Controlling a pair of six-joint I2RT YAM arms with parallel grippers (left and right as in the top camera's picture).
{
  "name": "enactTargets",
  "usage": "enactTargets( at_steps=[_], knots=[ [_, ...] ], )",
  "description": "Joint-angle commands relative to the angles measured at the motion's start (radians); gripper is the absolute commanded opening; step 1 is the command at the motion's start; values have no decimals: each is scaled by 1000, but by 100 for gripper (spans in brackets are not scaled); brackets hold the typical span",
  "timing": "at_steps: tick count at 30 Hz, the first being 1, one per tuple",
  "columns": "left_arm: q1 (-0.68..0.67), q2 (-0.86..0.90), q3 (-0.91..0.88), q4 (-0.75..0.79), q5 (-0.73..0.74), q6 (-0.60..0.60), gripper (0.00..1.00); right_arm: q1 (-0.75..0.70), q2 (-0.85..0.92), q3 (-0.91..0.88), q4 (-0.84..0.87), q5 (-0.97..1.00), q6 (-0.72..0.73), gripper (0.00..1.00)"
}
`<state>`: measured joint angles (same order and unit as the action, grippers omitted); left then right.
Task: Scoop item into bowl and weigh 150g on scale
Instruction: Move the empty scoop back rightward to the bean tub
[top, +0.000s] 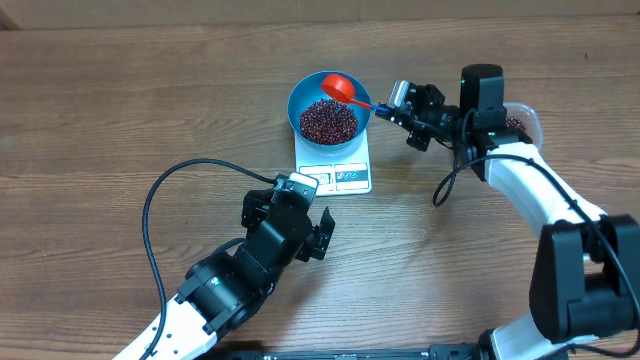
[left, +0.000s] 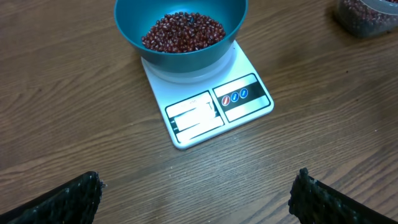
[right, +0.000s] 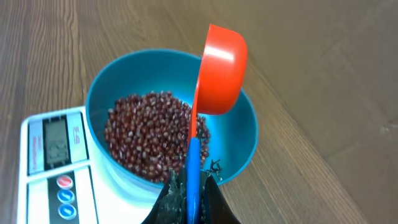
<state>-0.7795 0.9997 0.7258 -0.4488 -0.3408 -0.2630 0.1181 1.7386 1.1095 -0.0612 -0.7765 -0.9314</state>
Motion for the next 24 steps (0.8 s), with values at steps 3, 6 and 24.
enactTargets(
  at_steps=[3,6,24],
  knots=[
    [-6,-5,-6,1,1,-14,99,-8,-131,4,8,35,290,3],
    [-6,-5,-6,0,1,-14,100,-27,-170,4,8,43,451,4],
    [-6,-5,-6,0,1,-14,100,-482,-376,4,-471,52,735,4]
  ],
)
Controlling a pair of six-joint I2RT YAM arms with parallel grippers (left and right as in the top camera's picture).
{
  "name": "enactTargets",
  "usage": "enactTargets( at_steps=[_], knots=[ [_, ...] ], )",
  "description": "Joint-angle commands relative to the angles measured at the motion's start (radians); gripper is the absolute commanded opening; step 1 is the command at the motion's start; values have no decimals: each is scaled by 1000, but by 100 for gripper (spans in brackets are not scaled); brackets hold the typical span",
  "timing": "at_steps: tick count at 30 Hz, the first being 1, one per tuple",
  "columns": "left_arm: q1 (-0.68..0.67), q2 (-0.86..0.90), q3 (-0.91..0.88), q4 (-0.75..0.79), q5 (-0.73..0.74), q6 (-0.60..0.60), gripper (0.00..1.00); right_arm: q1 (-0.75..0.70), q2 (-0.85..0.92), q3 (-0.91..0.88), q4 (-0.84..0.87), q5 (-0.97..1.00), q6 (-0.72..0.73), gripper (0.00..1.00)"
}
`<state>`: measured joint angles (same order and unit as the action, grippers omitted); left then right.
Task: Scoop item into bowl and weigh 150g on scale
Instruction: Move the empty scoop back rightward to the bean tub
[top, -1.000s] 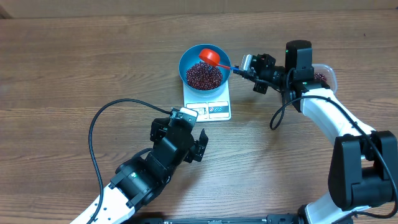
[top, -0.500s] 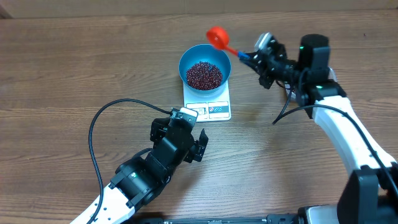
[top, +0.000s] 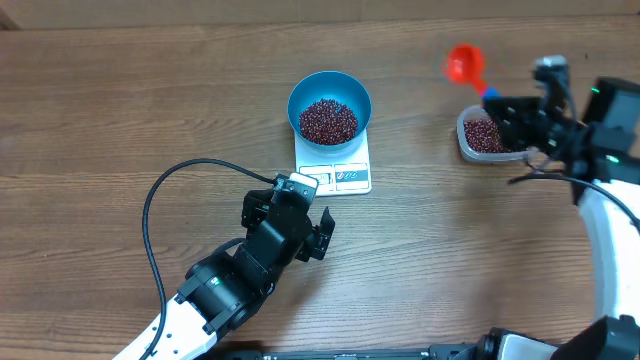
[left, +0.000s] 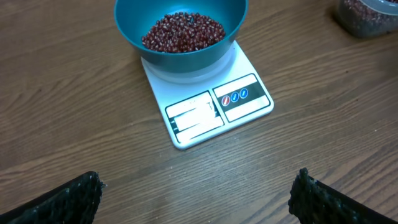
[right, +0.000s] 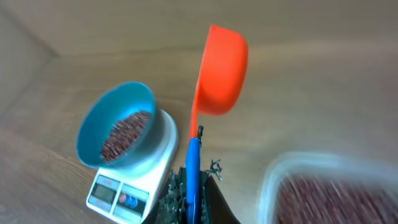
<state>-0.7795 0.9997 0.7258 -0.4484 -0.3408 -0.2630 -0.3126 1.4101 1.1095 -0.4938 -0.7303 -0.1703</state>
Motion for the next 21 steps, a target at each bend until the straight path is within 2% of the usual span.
enactTargets(
  at_steps=[1,5,8,21],
  knots=[
    [-6,-5,-6,0,2,-14,100,-71,-54,4,-76,31,-43,4],
    [-6,-5,-6,0,1,-14,100,-114,-60,4,-221,216,-47,4],
    [-6,-5,-6,0,1,-14,100,-113,-60,4,-288,279,-47,4],
    [-6,-5,-6,0,1,-14,100,-68,-35,4,-304,447,-48,4]
  ],
)
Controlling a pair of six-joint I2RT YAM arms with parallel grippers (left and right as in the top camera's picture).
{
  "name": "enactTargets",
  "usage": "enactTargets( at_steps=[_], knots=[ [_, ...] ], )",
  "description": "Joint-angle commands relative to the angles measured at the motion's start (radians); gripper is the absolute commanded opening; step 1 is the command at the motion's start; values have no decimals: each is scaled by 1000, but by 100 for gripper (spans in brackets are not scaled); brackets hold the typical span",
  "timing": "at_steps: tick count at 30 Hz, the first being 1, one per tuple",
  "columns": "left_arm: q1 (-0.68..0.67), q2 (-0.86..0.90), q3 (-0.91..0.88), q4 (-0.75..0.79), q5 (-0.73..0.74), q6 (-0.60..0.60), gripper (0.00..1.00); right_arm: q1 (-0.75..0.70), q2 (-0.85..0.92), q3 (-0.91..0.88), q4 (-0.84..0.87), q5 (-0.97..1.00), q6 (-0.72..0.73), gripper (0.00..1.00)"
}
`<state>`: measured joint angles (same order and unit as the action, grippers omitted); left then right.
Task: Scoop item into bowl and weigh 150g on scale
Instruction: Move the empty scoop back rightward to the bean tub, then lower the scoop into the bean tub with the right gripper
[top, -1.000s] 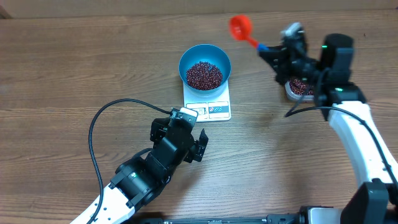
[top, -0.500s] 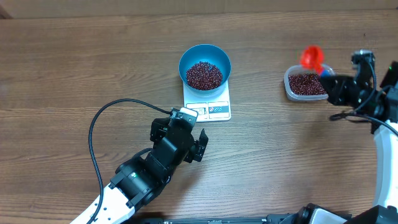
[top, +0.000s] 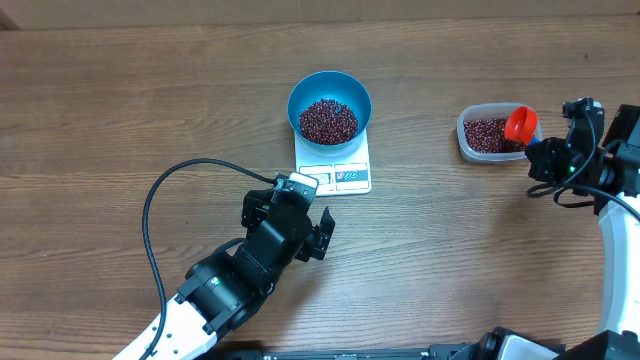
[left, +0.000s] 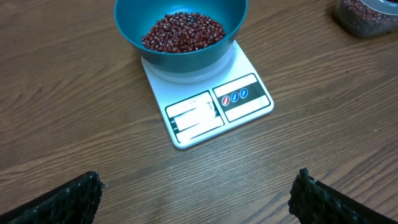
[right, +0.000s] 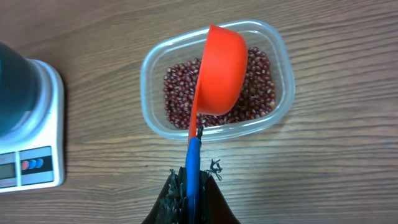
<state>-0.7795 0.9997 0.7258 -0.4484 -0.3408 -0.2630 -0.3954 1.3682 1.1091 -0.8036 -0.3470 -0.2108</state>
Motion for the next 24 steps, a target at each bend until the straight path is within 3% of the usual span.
enactTargets(
  at_steps=[1,9,24],
  knots=[
    [-6,-5,-6,0,1,-14,99,21,19,4,6,77,-7,4],
    [-6,-5,-6,0,1,-14,100,99,131,4,31,230,-9,4],
    [-6,-5,-6,0,1,-14,99,253,136,4,74,497,-106,4]
  ],
)
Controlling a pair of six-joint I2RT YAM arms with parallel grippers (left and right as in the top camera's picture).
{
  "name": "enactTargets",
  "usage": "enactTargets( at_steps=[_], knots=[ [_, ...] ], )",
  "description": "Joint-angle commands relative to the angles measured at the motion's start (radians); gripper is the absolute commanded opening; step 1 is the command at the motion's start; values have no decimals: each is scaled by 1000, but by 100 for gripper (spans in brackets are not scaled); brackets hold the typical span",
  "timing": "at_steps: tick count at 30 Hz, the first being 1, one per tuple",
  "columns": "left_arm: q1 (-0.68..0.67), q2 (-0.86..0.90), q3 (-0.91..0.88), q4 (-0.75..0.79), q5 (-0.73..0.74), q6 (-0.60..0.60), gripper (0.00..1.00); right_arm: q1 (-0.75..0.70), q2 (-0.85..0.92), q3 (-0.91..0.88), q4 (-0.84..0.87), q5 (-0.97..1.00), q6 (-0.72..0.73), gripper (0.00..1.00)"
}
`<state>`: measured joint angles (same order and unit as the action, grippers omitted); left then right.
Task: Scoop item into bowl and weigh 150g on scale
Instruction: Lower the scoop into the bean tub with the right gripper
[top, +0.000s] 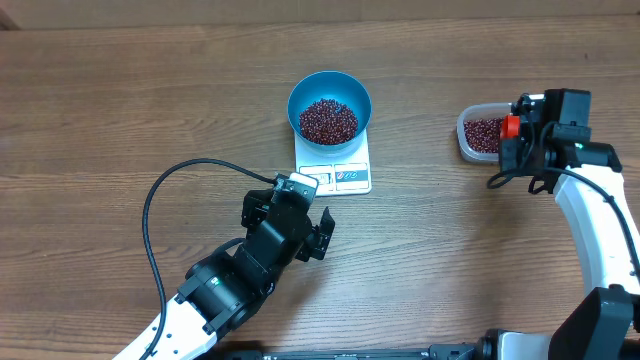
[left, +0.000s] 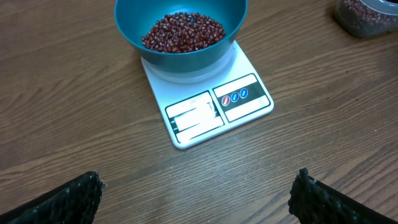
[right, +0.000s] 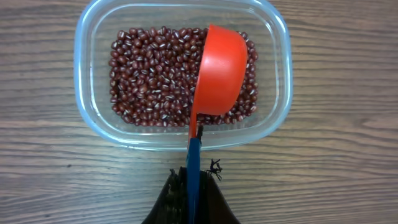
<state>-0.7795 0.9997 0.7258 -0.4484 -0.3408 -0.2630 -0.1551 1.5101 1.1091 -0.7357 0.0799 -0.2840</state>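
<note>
A teal bowl part full of red beans sits on the white scale; both also show in the left wrist view, bowl and scale. A clear tub of beans stands at the right. My right gripper is shut on the blue handle of an orange scoop, whose cup hangs turned on its side over the tub. My left gripper is open, low over the table near the scale, with nothing between its fingers.
A black cable loops over the table left of my left arm. Bare wooden table lies around the scale and between scale and tub.
My right gripper has moved in nearer the tub, so the scoop's cup now hangs lower and more centred over the beans. The left arm, bowl and scale have not moved.
At first my right gripper held the scoop over the bowl on the scale. Then it held the scoop in the air to the right, near the tub. After that the scoop was over the tub, and now it is closer above the beans. My left gripper stayed open throughout.
</note>
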Motion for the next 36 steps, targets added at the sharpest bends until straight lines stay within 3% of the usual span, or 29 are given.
enactTargets(
  at_steps=[1,22,36],
  knots=[
    [-6,-5,-6,0,1,-14,100,14,-6,4,6,74,-42,4],
    [-6,-5,-6,0,1,-14,100,16,103,4,0,92,-58,4],
    [-6,-5,-6,0,1,-14,100,16,119,4,1,-261,-62,4]
  ],
)
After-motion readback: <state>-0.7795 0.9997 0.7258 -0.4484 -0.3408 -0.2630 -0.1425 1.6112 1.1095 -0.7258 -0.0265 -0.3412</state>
